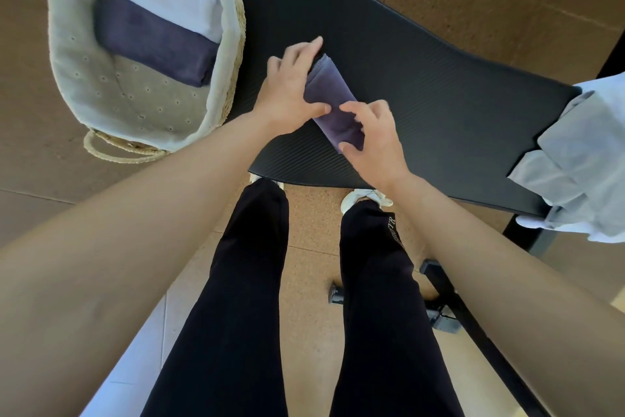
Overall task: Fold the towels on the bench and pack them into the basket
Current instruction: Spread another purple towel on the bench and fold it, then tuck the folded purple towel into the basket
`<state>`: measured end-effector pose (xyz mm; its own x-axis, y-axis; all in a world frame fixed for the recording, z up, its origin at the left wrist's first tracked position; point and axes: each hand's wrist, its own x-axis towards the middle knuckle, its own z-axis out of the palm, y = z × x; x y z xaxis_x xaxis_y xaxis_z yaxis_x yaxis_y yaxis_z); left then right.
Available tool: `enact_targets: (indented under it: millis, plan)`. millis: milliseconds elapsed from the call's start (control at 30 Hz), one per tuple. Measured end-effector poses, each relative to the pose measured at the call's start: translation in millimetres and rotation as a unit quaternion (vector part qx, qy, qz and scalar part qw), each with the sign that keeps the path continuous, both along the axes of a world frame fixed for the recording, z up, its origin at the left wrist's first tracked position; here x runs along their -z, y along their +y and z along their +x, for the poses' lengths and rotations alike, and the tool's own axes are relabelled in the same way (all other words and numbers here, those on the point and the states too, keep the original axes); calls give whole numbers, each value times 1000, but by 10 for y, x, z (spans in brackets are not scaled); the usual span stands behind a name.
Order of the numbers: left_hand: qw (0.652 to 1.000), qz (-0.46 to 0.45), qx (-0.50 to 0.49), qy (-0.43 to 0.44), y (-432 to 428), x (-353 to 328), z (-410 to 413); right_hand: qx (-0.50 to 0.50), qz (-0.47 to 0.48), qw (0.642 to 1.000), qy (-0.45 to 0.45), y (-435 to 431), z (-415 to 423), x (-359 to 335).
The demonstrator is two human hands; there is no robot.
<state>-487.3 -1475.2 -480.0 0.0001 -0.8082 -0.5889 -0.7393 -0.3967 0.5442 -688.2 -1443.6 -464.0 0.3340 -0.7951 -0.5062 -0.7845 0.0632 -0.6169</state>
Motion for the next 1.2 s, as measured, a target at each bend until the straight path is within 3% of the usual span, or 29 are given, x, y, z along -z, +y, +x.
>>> enact_targets:
  millis: [100, 233, 367, 533, 767, 867, 1000, 1100, 1200]
  plan:
    - [996, 7, 77, -54, -50, -17, -1, 34, 44, 997, 55, -16, 27, 1]
    - [991, 26, 82, -101, -30, -63, 58, -13, 69, 990, 125, -85, 96, 31]
    - [999, -25, 42, -19, 162, -259, 173, -58, 76, 986, 133, -145, 153, -112]
    - [987, -34, -82, 131, 453, -810, 523, -35, 161, 986, 8, -197, 304, -583]
    - [964, -59, -208, 152, 767, -1334, 1403, -92, 199, 970, -108, -173, 994, -1144]
    - [962, -68, -250, 91, 848, -1343, 1799, -148, 144, 972, -115, -223, 1499, -1137]
    - [967, -52, -237, -74, 900, -1211, 2223, -244, 67, 965, -68, -288, 2181, -928]
    - [963, -55, -103, -243, 872, -1039, 2374, -288, 60, 956, -14, -337, 2545, -737]
    - [948, -79, 8, -307, 825, -855, 2443, -322, 66, 944, 44, -352, 2697, -539]
